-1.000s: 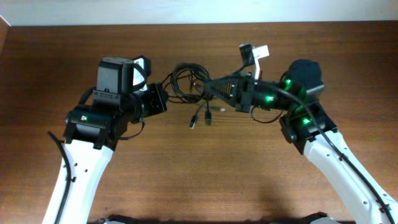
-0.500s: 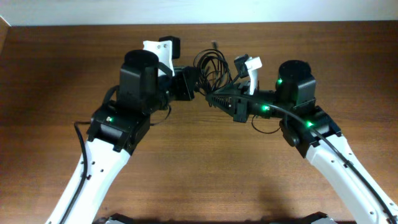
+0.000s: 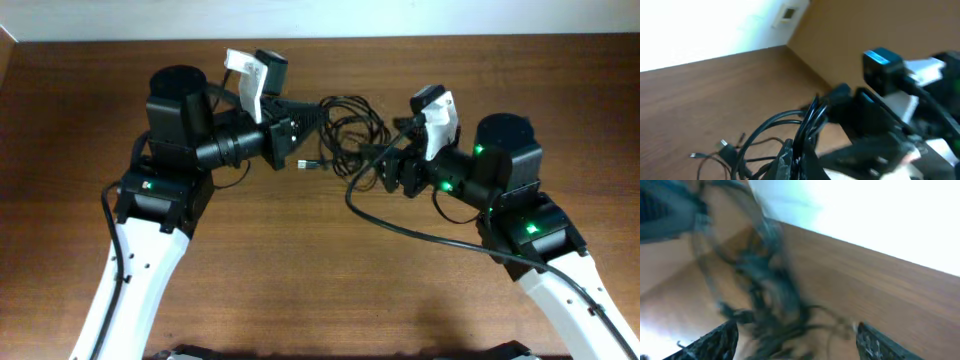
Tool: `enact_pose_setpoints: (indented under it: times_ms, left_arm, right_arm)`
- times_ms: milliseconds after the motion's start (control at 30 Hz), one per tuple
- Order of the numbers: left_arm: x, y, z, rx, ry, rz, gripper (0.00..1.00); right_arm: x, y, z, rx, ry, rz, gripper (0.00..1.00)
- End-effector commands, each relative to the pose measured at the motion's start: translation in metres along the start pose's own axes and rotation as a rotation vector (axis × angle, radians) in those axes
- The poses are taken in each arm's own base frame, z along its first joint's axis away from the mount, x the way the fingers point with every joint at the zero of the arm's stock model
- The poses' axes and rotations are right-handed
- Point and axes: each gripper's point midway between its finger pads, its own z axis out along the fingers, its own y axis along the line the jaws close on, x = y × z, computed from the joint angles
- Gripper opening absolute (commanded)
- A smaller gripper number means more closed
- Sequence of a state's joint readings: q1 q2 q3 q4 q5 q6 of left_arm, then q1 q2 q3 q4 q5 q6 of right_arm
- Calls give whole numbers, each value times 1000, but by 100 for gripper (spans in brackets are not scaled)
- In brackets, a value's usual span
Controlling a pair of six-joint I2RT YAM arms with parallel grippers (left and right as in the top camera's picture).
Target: Untangle cables
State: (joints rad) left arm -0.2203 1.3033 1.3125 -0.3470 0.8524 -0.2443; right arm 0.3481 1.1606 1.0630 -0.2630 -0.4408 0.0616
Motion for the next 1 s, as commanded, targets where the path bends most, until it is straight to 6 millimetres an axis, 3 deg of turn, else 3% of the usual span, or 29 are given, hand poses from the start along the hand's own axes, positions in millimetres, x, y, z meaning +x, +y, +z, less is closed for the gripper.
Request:
enact_pose_setpoints:
  times_ms: [0, 33, 67, 100, 167, 200, 233, 267, 333, 367, 400, 467, 533, 567, 600, 633, 667, 700, 733, 800, 833, 900, 967]
  left_arm:
    - [-4, -24, -16, 157, 5, 66, 0]
    - [-4, -26, -21, 187, 6, 63, 0]
    - [-5, -23, -24, 184, 3, 60, 0]
    - [-6, -16, -28, 161, -2, 46, 1]
    - [-3, 4, -30, 68, 1, -4, 7]
    - [4, 16, -29, 1, 21, -49, 9]
    - [10, 20, -28, -14, 39, -79, 0]
    - [12, 19, -28, -9, 45, -87, 0]
    - [10, -2, -30, 112, 48, -66, 0]
    - [8, -9, -32, 154, 46, -57, 0]
    - [5, -12, -38, 193, 38, -48, 0]
    - [-1, -20, -50, 271, 21, -24, 0]
    - [-2, -23, -52, 293, 19, -13, 0]
    - [-1, -15, -49, 244, 19, -32, 11]
    - [9, 7, -40, 99, 39, -100, 41]
    - [20, 27, -33, -45, 67, -161, 63]
    - [34, 49, -29, -212, 98, -225, 68]
    - [57, 73, -20, -437, 152, -266, 63]
    - [68, 76, -6, -494, 185, -270, 60]
    - [104, 93, 26, -662, 253, -339, 59]
    - [139, 116, 46, -791, 309, -414, 57]
    - [188, 130, 70, -815, 429, -524, 34]
    - [225, 125, 89, -709, 606, -414, 42]
  right_arm:
    - [-4, -17, 0, 95, -10, -83, 76]
    - [-3, -17, 0, 96, -8, -108, 69]
    - [-3, -16, 0, 92, -8, -109, 44]
    - [-3, -8, 1, 46, -8, -109, 9]
    - [-9, 16, -6, -78, -28, 40, 4]
    - [-16, 42, -16, -215, -46, 49, 4]
    - [-22, 58, -22, -304, -65, 25, 4]
    - [-23, 65, -25, -342, -69, 15, 4]
    - [-16, 59, -22, -316, -52, -29, 25]
    - [-14, 60, -21, -317, -44, -26, 45]
    - [-4, 57, -20, -306, -17, -82, 58]
    - [12, 53, -13, -304, 44, -68, 63]
    - [31, 33, 5, -229, 115, -24, 68]
    - [39, 26, 11, -207, 145, -7, 71]
    - [43, 21, 14, -180, 160, 13, 77]
    - [43, 15, 13, -147, 164, 14, 84]
    - [44, 4, 9, -75, 169, 44, 88]
    - [44, -23, -2, 74, 169, 155, 88]
    - [47, -43, -15, 167, 167, 255, 88]
    - [56, -59, -36, 235, 191, 335, 89]
    - [64, -69, -55, 285, 208, 378, 89]
    - [69, -85, -78, 357, 206, 431, 89]
    - [77, -93, -87, 393, 223, 469, 89]
